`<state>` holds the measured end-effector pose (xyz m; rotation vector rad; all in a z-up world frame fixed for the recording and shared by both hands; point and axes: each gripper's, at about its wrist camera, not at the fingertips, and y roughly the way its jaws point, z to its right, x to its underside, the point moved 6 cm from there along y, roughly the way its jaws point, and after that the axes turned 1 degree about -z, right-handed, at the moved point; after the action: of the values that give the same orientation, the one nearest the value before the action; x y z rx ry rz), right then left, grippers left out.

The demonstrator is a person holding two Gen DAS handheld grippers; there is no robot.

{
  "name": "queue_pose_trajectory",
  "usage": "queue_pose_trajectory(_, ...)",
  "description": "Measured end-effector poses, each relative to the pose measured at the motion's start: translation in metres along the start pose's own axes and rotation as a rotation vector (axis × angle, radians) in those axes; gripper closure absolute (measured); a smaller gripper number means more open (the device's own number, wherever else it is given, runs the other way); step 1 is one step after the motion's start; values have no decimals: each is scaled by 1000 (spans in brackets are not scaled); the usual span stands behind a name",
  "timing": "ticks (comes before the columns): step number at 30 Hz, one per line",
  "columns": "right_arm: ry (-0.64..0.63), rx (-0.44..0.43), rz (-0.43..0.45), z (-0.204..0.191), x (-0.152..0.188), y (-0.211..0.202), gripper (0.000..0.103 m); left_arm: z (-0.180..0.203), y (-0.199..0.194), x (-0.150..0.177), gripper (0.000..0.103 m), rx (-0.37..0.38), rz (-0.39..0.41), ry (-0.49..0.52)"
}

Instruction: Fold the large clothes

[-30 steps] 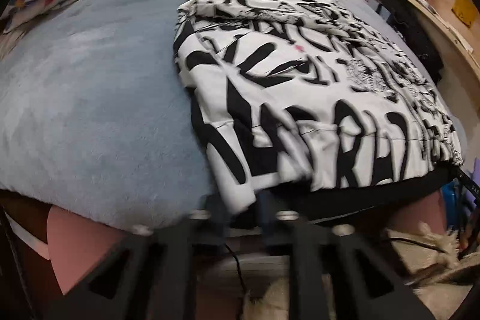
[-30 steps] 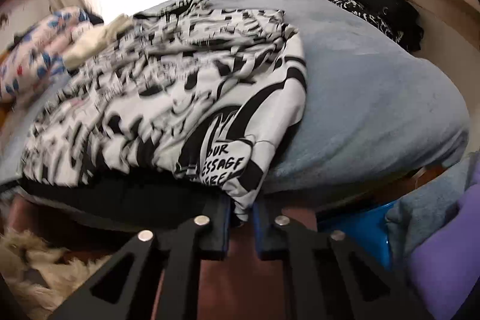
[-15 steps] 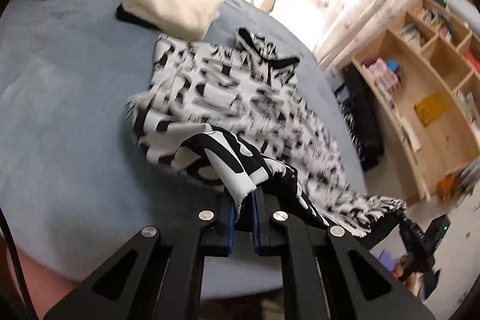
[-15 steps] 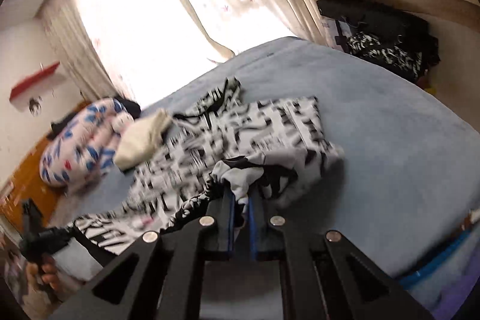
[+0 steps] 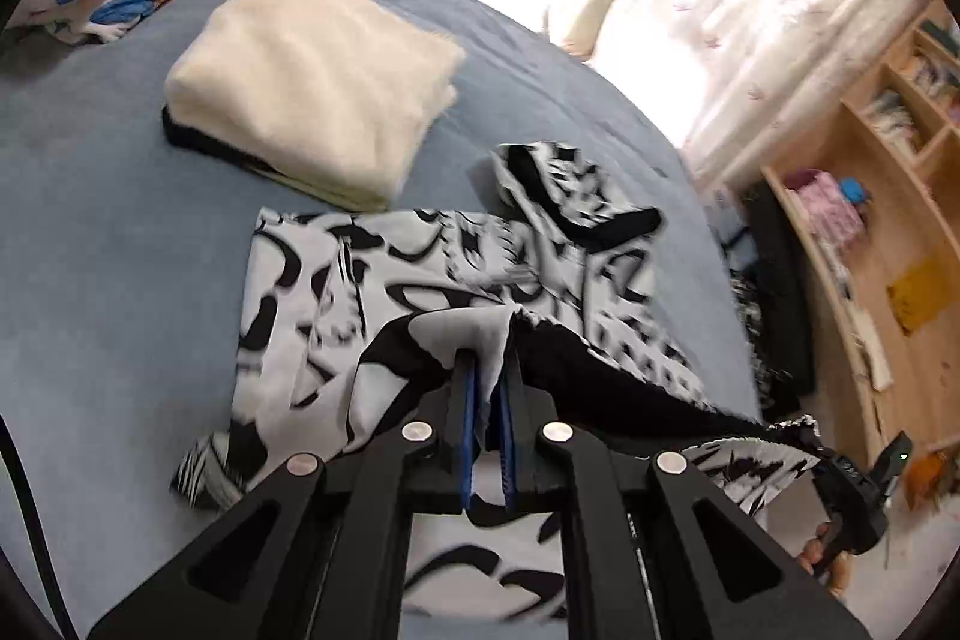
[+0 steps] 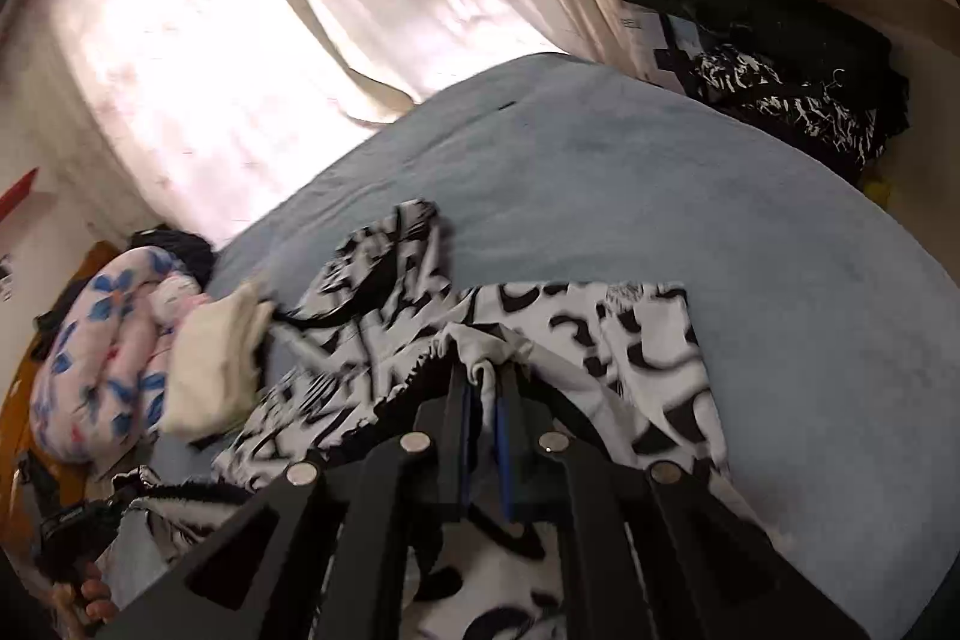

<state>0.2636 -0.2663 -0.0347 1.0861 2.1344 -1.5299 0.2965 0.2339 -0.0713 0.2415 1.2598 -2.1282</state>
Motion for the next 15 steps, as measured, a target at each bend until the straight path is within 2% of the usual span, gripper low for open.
queue_pose_trajectory(4,4,66,-49,-2,-18,68,97,-11,61,-27,101,-83,-32,2)
queue_pose_trajectory(9,30,125,-134,5,-20,141,97,-36,131,-52,101,-133,-76,-77)
queue_pose_trajectory(11,44,131,-170,8,-16,158,97,-45,150,-55,100,-146,-87,-92)
queue_pose_trajectory(14,67,133,-227,16,-14,179,89,-49,164,-61,93,-141,-81,-71)
queue_pose_trajectory(15,62,122,-224,18,-17,180,86,-47,164,-64,84,-141,-76,-49)
